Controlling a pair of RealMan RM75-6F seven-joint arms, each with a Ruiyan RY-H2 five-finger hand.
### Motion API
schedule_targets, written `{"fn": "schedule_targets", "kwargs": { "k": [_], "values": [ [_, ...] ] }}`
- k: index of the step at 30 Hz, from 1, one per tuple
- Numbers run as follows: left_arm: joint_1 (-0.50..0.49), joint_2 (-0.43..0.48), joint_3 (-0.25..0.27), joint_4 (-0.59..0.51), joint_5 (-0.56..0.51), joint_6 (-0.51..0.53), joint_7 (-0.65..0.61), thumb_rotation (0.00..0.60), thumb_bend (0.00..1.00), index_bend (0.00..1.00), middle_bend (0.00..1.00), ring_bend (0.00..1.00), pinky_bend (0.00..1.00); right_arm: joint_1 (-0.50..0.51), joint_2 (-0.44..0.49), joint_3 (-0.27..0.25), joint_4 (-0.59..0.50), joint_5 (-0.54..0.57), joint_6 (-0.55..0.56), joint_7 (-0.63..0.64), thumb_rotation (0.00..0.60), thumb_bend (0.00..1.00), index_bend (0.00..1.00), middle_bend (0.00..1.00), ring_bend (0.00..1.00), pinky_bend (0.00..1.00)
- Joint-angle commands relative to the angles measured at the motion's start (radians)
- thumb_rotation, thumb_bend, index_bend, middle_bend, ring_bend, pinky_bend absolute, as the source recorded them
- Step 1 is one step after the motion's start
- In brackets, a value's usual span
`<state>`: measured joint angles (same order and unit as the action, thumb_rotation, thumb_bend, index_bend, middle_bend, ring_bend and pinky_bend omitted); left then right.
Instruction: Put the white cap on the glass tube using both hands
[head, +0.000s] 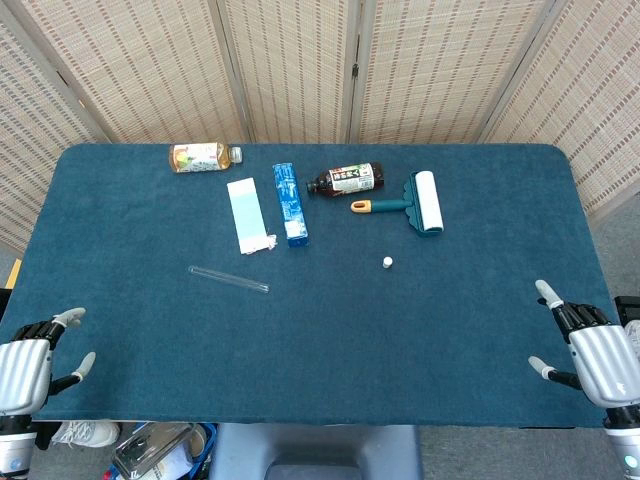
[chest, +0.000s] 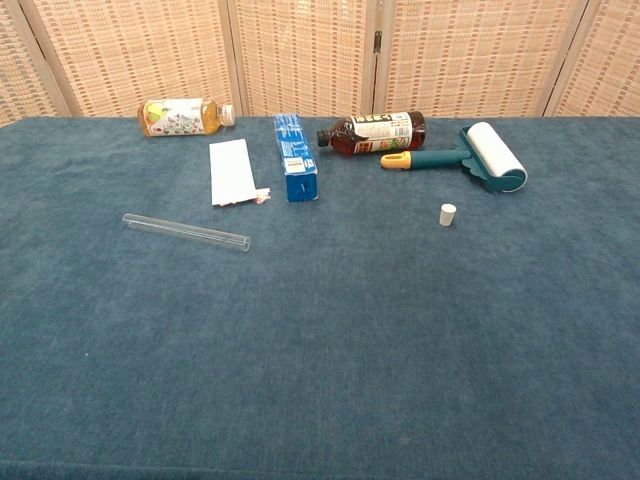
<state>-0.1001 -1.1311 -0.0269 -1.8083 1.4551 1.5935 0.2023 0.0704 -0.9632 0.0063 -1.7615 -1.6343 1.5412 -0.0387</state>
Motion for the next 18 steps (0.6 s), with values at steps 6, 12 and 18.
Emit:
{"fn": "schedule_targets", "kwargs": {
  "k": [6, 12, 18],
  "values": [
    [0.009, -0.004, -0.008, 0.002, -0.001, -0.004, 0.000, 0.600, 0.24, 0.26, 0.38, 0.38, 0.35, -0.015, -0.006, 0.002, -0.005, 0.007, 0.014, -0.008, 0.600, 0.00, 0.00, 0.27, 0.30, 0.31],
    [0.001, -0.001, -0.026, 0.010, -0.002, -0.018, -0.013, 0.600, 0.24, 0.26, 0.38, 0.38, 0.35, -0.022, -0.003, 0.009, -0.018, 0.025, 0.015, -0.020, 0.600, 0.00, 0.00, 0.27, 0.30, 0.31],
    [-0.050, 0.009, -0.067, 0.037, 0.002, -0.069, -0.022, 0.600, 0.24, 0.27, 0.38, 0.40, 0.35, -0.014, 0.010, 0.022, -0.034, 0.043, 0.000, -0.023, 0.600, 0.00, 0.00, 0.27, 0.30, 0.31]
  ]
}}
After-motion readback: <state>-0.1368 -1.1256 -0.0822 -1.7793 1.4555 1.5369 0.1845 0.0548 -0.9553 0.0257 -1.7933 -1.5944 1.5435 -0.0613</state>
